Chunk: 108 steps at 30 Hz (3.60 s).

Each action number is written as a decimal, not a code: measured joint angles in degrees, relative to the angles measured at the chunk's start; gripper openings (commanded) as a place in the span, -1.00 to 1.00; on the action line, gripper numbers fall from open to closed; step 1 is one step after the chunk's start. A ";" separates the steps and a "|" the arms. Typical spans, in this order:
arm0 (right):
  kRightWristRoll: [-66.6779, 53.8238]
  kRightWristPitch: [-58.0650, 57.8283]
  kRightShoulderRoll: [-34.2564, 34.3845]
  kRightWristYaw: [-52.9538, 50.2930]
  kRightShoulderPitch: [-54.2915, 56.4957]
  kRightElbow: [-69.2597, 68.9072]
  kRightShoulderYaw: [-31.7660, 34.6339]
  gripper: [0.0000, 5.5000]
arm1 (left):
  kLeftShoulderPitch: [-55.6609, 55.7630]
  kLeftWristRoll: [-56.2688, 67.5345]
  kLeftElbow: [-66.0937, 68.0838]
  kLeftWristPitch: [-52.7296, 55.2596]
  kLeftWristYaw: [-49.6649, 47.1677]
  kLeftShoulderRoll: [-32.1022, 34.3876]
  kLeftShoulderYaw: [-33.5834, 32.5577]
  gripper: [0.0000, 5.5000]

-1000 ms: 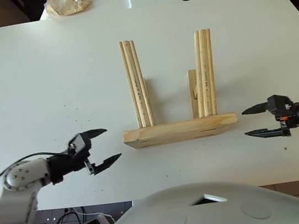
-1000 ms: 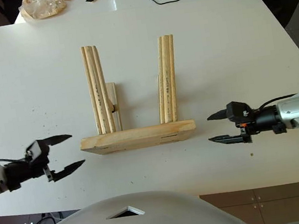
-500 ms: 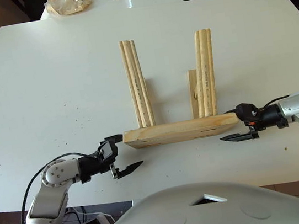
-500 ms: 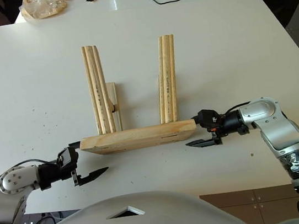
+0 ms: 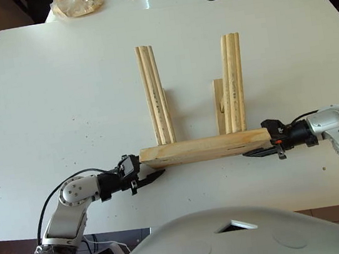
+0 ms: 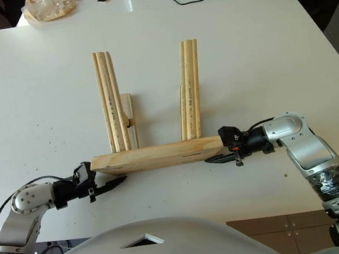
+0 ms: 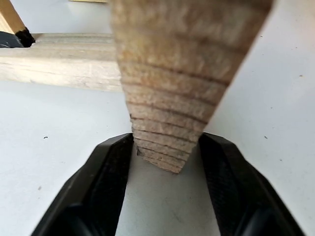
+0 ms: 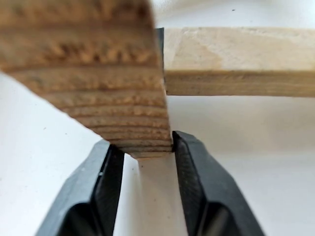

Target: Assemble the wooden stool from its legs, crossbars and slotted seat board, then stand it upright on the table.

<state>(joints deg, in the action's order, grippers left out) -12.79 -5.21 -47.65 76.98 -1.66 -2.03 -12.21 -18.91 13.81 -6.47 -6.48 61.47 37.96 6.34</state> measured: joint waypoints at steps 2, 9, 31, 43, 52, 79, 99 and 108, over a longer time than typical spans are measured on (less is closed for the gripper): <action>-0.07 0.32 0.00 -0.43 -0.66 -0.24 0.41 -0.48 | 0.02 -0.09 0.05 -0.28 -0.12 0.12 -0.07 -0.39; -4.73 -8.50 -1.48 -5.15 -8.88 -9.56 6.07 -0.48 | -3.52 -0.30 -8.69 7.00 -3.94 0.59 -1.88 -0.39; -61.65 -55.91 -24.08 -5.15 -17.25 -25.49 32.48 -0.48 | -15.92 62.16 -34.10 48.10 -7.63 21.09 -35.48 -0.39; -97.63 -67.31 -50.35 -1.09 -10.23 -18.36 28.68 -0.48 | -19.42 98.06 -29.89 69.46 1.08 40.83 -56.33 -0.39; -99.50 -68.75 -38.22 -12.19 3.62 -13.44 3.26 -0.48 | -19.46 98.65 -27.20 68.90 -4.82 44.40 -47.25 -0.39; -100.66 -71.69 -24.91 -36.77 21.67 3.14 6.65 0.37 | -10.89 91.41 -22.58 73.98 -17.35 31.63 -40.39 0.75; -61.96 -39.68 -0.17 -60.38 4.21 -6.06 22.57 0.37 | -11.90 33.83 -13.79 44.13 -5.23 10.32 -31.52 0.75; -19.18 -8.95 18.62 -69.13 3.42 5.85 9.16 0.37 | 9.83 1.51 2.35 17.87 -39.95 -14.98 -13.75 0.75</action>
<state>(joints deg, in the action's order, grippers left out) -31.97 -14.16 -29.03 7.85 1.76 3.82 -3.05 -9.08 15.33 -4.13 11.39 21.52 22.98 -7.41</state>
